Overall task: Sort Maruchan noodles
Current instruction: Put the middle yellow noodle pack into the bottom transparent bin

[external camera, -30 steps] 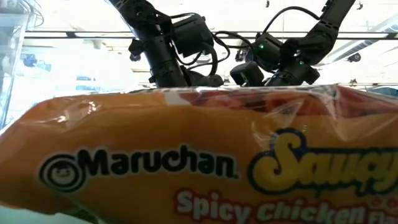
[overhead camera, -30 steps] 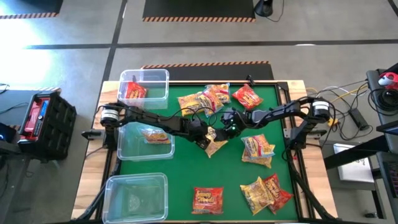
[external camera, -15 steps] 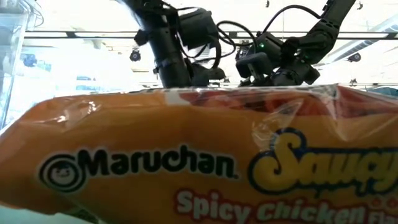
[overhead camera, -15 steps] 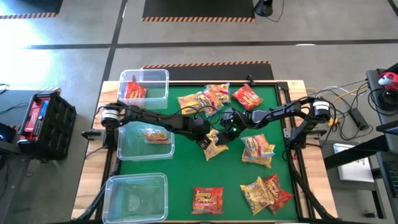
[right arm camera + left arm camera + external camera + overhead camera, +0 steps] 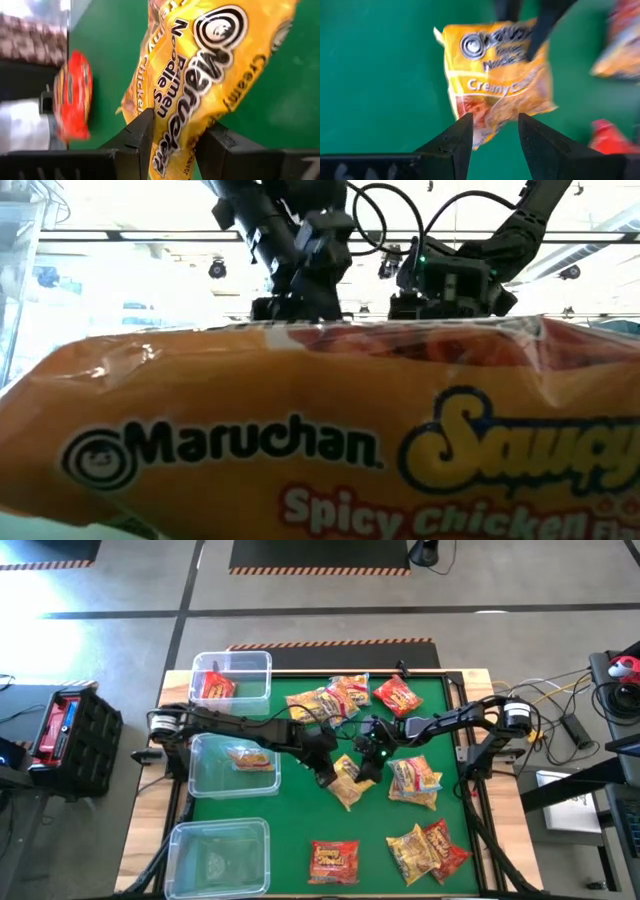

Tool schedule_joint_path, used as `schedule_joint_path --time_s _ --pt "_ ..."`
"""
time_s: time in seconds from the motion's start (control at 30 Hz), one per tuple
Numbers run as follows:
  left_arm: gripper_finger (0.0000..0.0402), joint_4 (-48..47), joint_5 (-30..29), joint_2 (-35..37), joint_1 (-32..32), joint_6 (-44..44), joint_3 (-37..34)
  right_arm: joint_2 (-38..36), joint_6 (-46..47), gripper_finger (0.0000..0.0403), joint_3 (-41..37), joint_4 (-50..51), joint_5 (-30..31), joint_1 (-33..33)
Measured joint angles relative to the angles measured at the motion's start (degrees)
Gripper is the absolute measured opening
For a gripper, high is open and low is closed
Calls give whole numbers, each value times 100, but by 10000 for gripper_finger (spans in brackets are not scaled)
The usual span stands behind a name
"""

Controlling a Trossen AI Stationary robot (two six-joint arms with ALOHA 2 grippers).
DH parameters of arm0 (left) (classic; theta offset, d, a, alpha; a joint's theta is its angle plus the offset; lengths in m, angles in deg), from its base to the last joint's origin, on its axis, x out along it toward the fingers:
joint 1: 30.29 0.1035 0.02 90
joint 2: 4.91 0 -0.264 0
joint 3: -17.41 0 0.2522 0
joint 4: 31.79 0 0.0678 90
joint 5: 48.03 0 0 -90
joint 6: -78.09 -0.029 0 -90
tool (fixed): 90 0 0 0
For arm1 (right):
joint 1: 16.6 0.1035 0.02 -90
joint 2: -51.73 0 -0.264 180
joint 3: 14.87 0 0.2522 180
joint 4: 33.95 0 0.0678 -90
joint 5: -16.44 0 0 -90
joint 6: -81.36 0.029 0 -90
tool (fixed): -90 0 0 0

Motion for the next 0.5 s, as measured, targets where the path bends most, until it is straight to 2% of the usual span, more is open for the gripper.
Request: schedule_joint_path --time_s 0.17,0.3,0.4,0.5 --pt "139 1435 82 532 -30 576 -805 -200 -760 108 0 641 -31 -2" --pt "139 2847 -464 1073 -193 1358 -1685 -607 -1042 108 -7 841 14 0" --pt "139 3288 -1011 1353 -271 1782 -2118 -1005 -1205 108 -7 774 85 0" --pt "139 3440 -1082 1472 -296 1888 -2226 -1391 -1340 108 -7 779 205 -2"
